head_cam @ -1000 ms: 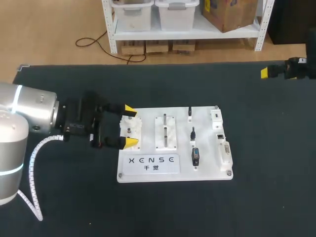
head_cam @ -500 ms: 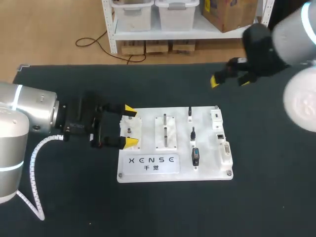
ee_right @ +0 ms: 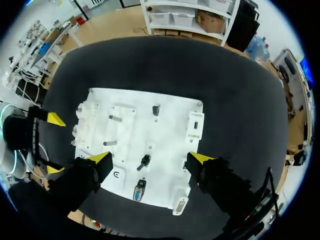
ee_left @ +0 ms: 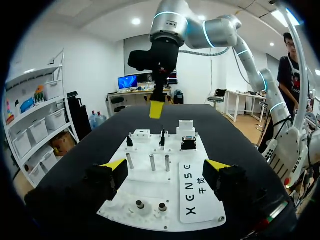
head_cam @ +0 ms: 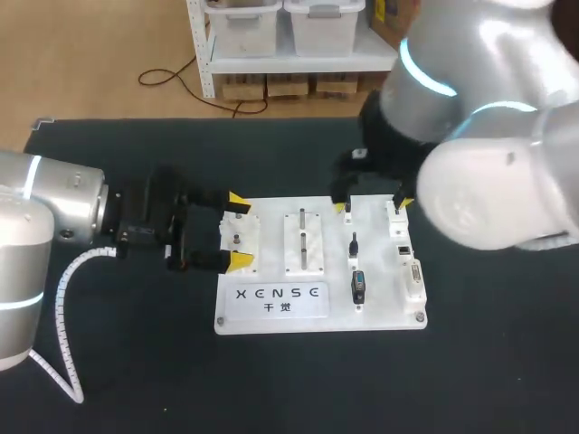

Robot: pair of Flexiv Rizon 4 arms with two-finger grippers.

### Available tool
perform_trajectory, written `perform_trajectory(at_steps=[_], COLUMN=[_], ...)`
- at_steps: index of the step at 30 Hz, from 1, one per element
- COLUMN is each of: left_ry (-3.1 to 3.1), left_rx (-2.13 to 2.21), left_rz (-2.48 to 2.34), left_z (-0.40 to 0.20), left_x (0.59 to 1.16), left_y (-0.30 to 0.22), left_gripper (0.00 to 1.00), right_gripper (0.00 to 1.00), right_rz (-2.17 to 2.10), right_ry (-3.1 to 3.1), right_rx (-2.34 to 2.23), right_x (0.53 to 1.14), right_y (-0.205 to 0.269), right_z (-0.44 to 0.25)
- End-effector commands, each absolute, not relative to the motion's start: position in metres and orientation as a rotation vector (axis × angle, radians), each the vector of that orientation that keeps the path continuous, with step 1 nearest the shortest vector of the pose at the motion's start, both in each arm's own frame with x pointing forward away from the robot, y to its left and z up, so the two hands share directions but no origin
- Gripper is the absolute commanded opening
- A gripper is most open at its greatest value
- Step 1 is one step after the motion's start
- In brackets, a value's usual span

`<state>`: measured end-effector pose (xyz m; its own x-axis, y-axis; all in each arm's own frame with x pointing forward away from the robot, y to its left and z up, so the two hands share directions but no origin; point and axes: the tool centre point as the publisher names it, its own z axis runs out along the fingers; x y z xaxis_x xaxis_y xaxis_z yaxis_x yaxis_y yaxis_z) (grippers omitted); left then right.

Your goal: Insert the Ethernet cable into its matching sockets.

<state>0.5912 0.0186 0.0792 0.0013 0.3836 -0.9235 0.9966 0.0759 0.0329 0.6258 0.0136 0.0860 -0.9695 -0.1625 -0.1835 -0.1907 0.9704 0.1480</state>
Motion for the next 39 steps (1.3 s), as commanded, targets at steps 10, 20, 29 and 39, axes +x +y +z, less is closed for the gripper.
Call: perform_trajectory(at_steps=[10, 20, 29, 39], left_ry=[1.510, 1.510, 1.510, 1.510], left_rx=[1.432, 1.432, 1.432, 1.432], left_rz=[-0.922, -0.922, -0.922, -0.922], left_z=[0.078, 0.078, 0.078, 0.078], left_x=[0.591, 0.591, 0.591, 0.591], left_y=[0.019, 0.019, 0.019, 0.019], left_gripper=[1.00, 1.00, 1.00, 1.00], right_gripper=[1.00, 1.00, 0.98, 0.30], right_rz=[0.057, 0.072, 0.079, 0.063], right_ry=[2.975, 3.000, 3.021, 3.017], right_rx=[-0.211, -0.202, -0.202, -0.211], right_x=[0.619, 0.612, 0.608, 0.610], right_y=[0.025, 0.023, 0.026, 0.023], right_z=[0.050, 0.036, 0.028, 0.020])
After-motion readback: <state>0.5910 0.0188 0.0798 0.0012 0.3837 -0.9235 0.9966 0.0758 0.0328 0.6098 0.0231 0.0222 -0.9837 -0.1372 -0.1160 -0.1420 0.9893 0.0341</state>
